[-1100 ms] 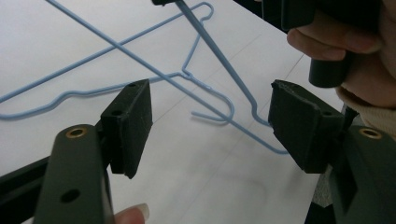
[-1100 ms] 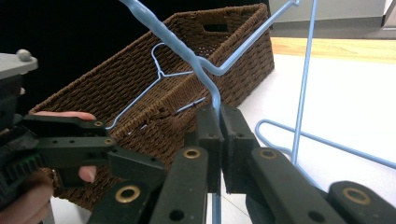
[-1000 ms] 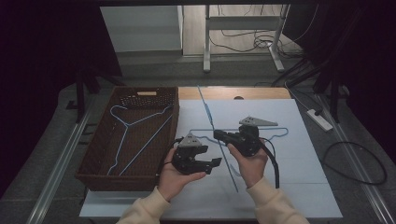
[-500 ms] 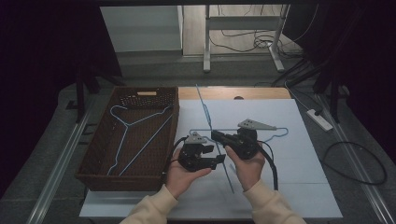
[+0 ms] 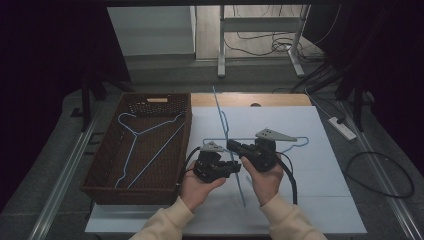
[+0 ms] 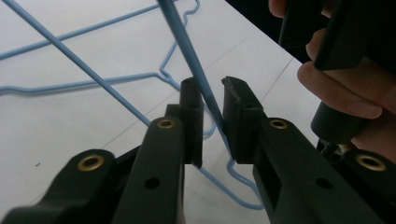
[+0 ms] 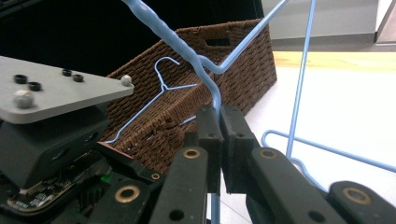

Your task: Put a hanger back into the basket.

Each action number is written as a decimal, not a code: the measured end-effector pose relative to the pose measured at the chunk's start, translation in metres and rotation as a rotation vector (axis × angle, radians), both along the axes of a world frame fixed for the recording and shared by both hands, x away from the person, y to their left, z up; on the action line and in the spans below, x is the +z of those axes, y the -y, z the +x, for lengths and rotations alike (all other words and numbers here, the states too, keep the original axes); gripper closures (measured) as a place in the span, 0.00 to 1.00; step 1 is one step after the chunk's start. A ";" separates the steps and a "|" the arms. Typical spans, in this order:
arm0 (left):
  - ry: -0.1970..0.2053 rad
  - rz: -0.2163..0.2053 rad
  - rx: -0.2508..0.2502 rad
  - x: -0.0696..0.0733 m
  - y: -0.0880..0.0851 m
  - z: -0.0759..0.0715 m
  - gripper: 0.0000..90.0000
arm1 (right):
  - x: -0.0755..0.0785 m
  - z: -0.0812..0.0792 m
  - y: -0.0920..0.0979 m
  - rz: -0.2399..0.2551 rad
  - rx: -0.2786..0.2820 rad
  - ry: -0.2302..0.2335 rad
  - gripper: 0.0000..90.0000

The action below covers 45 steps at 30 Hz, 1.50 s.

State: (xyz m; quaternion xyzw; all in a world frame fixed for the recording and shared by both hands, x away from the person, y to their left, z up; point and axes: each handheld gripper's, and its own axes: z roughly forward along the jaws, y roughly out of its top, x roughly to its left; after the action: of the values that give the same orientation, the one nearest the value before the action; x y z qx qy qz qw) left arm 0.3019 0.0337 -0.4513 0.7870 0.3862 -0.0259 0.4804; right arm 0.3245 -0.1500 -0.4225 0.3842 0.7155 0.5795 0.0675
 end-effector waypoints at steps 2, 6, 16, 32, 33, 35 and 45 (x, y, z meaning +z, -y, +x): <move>-0.010 -0.001 0.009 0.001 -0.001 0.000 0.89 | 0.001 0.000 0.002 0.003 -0.001 0.004 0.98; -0.024 -0.002 0.021 0.003 -0.004 0.000 0.92 | 0.004 -0.001 0.005 -0.002 -0.001 0.025 0.96; -0.064 -0.027 0.006 0.011 -0.017 0.000 0.96 | 0.013 0.002 0.010 -0.020 0.030 0.094 0.75; -0.079 -0.046 -0.019 0.031 -0.044 -0.005 0.96 | 0.011 -0.003 0.045 -0.104 0.059 0.170 0.41; -0.078 -0.046 -0.019 0.032 -0.045 -0.005 0.96 | 0.007 -0.002 0.052 -0.115 0.055 0.170 0.39; -0.079 -0.046 -0.024 0.034 -0.049 -0.005 0.96 | 0.002 -0.001 0.064 -0.128 0.054 0.164 0.37; -0.062 -0.039 -0.051 0.055 -0.069 -0.005 0.96 | -0.018 0.001 0.096 -0.190 0.014 0.110 0.35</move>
State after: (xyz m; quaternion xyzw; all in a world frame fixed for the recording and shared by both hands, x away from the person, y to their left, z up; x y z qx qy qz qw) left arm 0.2964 0.1022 -0.3964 0.7859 0.3802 -0.0698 0.4826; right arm 0.3251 -0.2459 -0.4408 0.3385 0.7652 0.5298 0.1388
